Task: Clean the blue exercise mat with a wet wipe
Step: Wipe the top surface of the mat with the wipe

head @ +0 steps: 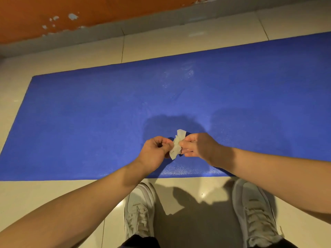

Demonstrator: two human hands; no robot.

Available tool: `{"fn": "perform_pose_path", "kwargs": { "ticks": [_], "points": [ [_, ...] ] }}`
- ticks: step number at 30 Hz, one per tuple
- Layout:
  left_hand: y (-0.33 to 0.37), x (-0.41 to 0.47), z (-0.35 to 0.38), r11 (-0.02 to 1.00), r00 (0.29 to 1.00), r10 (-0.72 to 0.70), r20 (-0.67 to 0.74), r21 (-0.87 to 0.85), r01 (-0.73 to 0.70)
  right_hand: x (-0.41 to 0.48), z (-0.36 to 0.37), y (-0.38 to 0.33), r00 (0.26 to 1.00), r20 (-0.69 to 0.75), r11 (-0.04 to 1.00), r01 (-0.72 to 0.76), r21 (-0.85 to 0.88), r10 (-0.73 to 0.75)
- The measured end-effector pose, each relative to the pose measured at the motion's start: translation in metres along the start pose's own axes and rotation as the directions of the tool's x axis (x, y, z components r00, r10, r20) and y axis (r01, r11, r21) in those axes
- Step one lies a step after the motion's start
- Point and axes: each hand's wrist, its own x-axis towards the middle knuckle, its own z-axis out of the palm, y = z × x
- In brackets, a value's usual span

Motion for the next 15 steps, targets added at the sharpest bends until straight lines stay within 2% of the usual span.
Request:
{"fn": "perform_pose_path", "kwargs": {
  "ticks": [7, 11, 15],
  "points": [
    [-0.0014, 0.0037, -0.0012, 0.996, 0.996, -0.074, -0.041, -0.051, 0.072, 0.0034, -0.005, 0.0069, 1.0, -0.013, 1.0, -0.003, -0.029, 0.003],
    [-0.0014, 0.0033, 0.0011, 0.997, 0.997, -0.067, -0.049, -0.052, 0.064, -0.0001, -0.005, 0.0051, 0.998, 0.02, 0.994, -0.053, 0.094, 0.051],
    [-0.004, 0.0005, 0.0071, 0.999, 0.999, -0.043, -0.01, 0.011, 0.044, -0.0027, 0.001, 0.0078, 0.995, 0.097, 0.982, -0.046, 0.183, 0.028]
  ]
}}
